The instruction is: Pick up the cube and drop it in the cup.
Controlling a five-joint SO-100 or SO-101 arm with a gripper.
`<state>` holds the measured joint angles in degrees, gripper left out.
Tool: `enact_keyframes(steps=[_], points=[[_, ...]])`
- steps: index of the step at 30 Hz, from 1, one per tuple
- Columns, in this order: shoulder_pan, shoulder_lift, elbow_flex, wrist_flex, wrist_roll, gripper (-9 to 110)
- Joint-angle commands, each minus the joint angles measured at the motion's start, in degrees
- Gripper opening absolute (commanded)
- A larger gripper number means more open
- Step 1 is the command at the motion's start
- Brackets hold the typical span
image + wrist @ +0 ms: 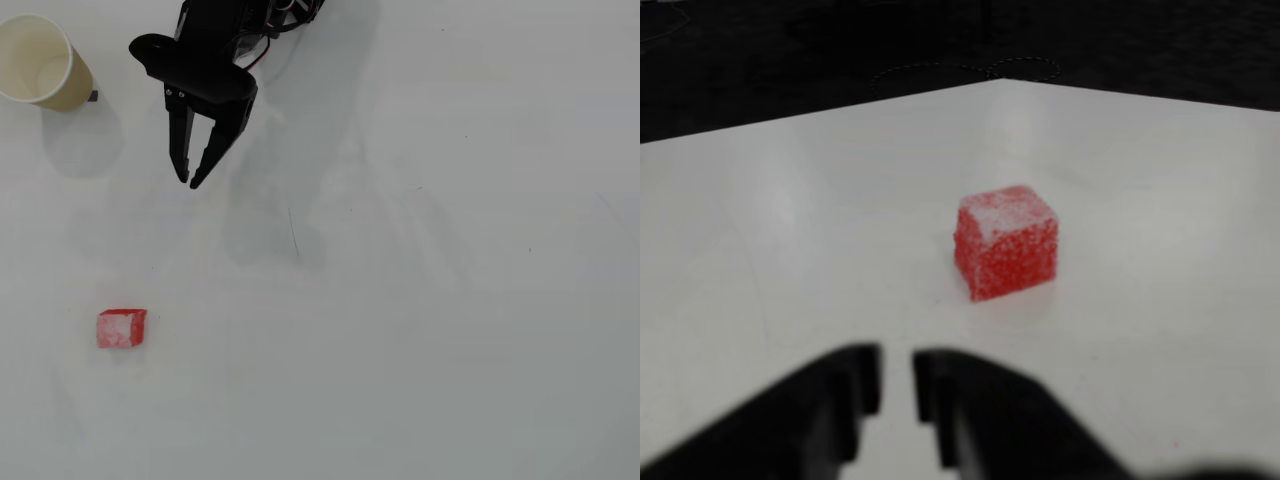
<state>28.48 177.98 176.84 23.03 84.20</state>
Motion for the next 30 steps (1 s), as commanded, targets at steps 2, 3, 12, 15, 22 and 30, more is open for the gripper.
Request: enact_keyframes(steps=[2, 3, 12, 15, 22, 30], points=[[0.2, 1.8, 2.0, -4.8, -0.6, 1], [0.2, 1.5, 1.7, -5.3, -0.6, 1], [0.2, -10.1, -8.9, -6.7, -0.7, 14], [0.7, -15.6, -13.1, -7.0, -0.8, 19], [1.4, -24.4, -19.2, -8.3, -0.9, 35], [2.4, -34.0, -26.4, -8.0, -3.8, 45]])
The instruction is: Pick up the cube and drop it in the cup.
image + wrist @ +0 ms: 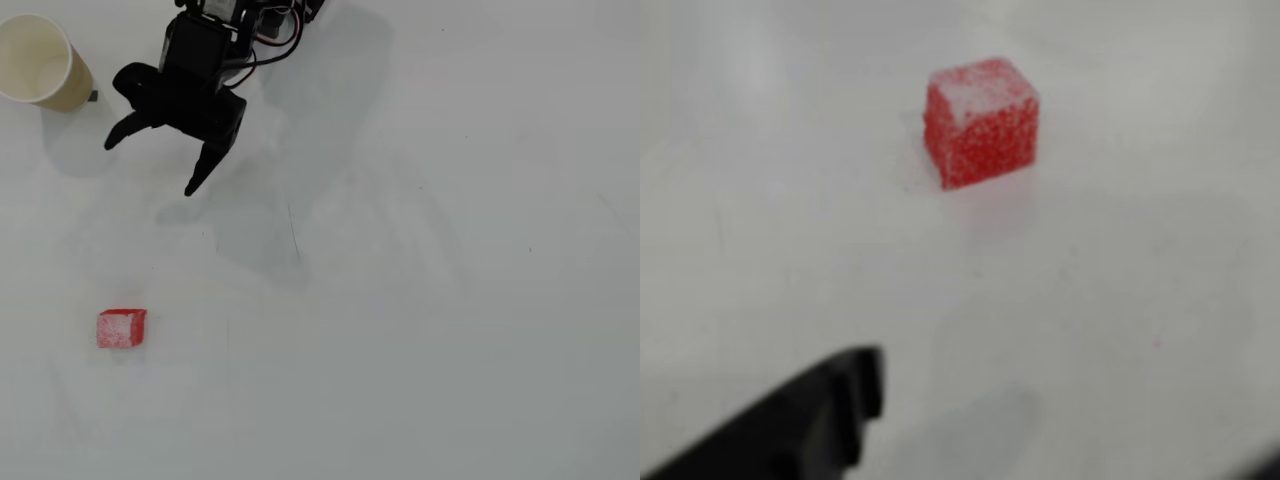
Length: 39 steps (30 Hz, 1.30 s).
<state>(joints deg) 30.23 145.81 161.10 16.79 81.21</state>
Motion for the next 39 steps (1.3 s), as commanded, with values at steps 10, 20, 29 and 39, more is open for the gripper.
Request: enact_keyframes(steps=[10, 20, 29, 39], points=[[1.6, -18.8, -25.5, -2.2, -0.8, 45], [0.0, -35.0, -37.8, -4.0, -0.8, 45], [-0.4, -48.0, -46.9, -5.3, -0.8, 44], [-2.9, -57.9, -54.8, -6.5, -0.8, 44]])
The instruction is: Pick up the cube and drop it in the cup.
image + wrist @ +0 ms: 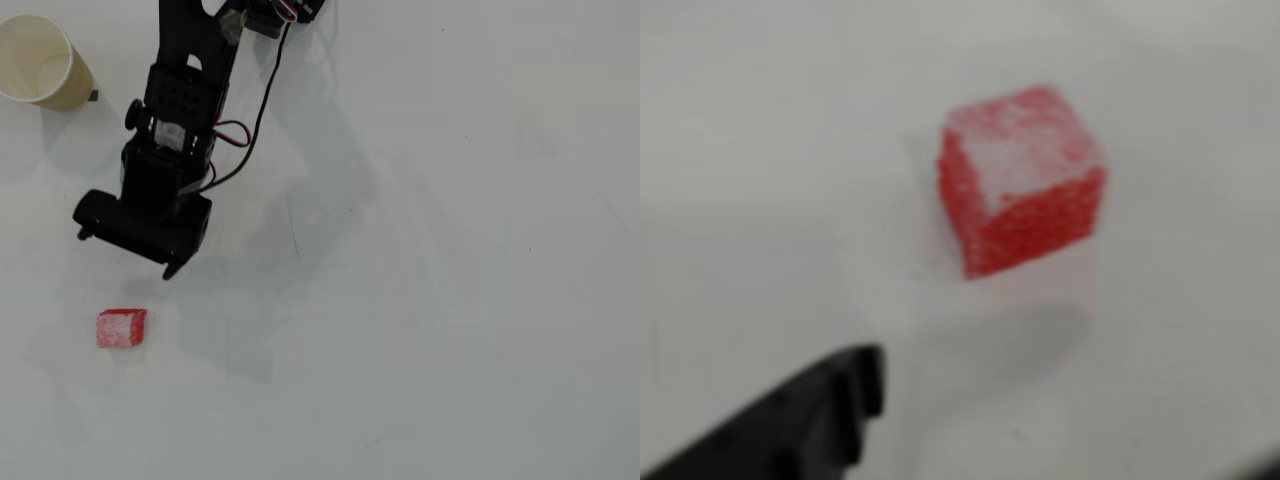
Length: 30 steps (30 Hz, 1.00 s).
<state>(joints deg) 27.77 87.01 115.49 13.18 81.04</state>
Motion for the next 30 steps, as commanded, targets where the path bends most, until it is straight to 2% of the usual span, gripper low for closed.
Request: enact_keyframes(steps=[1, 30], points=[[-0.8, -0.1, -9.9, -3.1, -0.6, 44], [-1.3, -25.9, -36.7, -3.3, -0.6, 45]])
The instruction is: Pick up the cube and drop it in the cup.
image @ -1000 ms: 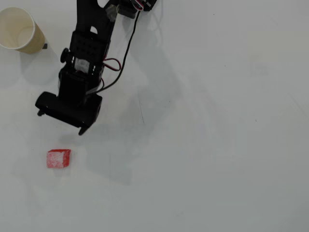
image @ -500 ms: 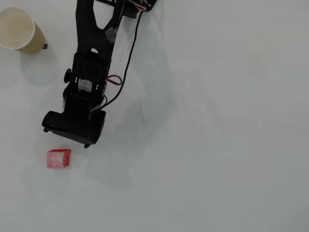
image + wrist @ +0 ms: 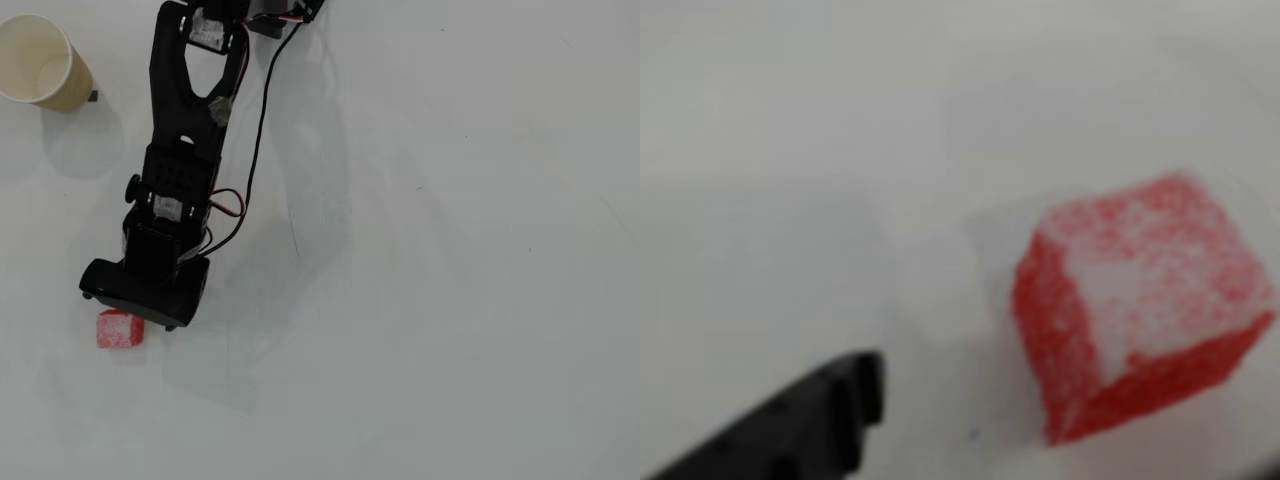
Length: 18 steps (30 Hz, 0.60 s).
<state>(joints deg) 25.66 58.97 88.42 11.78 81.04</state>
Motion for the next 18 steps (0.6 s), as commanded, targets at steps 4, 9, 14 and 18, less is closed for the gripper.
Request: enact_keyframes(steps=[4, 9, 14, 18], points=[[1.4, 0.1, -12.1, -1.8, -0.6, 45], [2.3, -1.8, -14.5, -2.1, -0.6, 45], [3.0, -3.3, -16.3, -2.1, -0.6, 45], [3.9, -4.0, -17.3, -2.1, -0.6, 45]])
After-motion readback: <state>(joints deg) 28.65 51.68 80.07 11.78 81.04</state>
